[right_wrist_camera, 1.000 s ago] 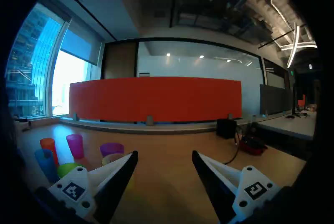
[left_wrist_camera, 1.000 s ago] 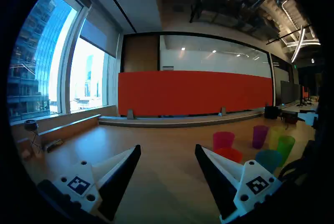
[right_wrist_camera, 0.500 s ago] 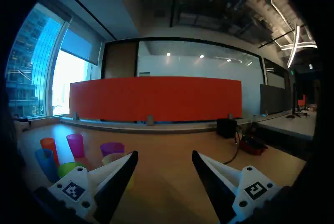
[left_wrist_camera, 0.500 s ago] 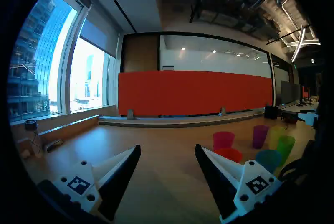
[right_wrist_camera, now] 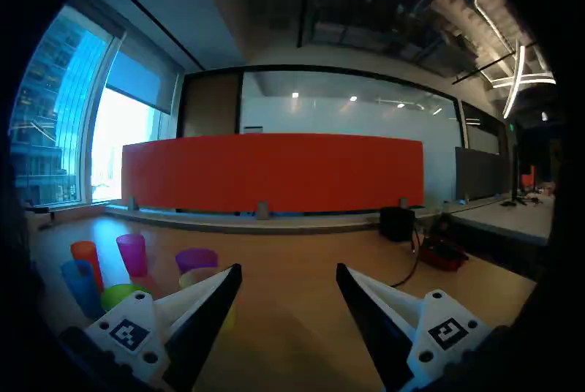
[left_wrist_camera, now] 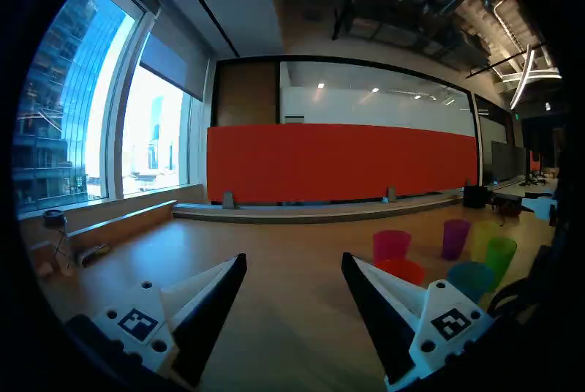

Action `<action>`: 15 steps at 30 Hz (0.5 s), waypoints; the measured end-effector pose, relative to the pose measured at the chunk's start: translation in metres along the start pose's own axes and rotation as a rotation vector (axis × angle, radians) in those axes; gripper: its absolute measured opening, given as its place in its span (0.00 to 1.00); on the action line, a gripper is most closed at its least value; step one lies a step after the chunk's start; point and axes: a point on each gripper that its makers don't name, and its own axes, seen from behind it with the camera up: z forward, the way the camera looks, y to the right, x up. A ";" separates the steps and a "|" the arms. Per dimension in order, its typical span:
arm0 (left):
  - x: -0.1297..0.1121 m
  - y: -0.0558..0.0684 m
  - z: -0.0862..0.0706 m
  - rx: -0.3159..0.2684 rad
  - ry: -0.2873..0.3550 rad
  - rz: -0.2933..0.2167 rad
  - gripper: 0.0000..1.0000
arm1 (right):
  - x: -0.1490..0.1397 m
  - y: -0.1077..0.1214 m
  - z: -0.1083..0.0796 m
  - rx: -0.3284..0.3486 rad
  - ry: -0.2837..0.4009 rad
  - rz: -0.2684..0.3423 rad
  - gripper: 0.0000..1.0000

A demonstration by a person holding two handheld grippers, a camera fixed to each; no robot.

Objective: Pour water

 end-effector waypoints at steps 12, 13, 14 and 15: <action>0.000 0.000 0.000 -0.001 0.000 0.000 0.97 | -0.001 0.000 0.000 0.000 0.000 0.000 1.00; 0.000 0.000 0.000 -0.001 0.000 0.000 0.96 | -0.001 0.000 0.000 0.000 0.000 0.000 1.00; 0.000 0.000 0.001 -0.001 0.000 0.000 0.97 | -0.001 0.000 0.000 0.000 0.000 0.000 1.00; 0.000 0.000 0.001 -0.001 0.000 0.000 0.97 | -0.001 0.000 0.000 0.000 0.000 0.000 1.00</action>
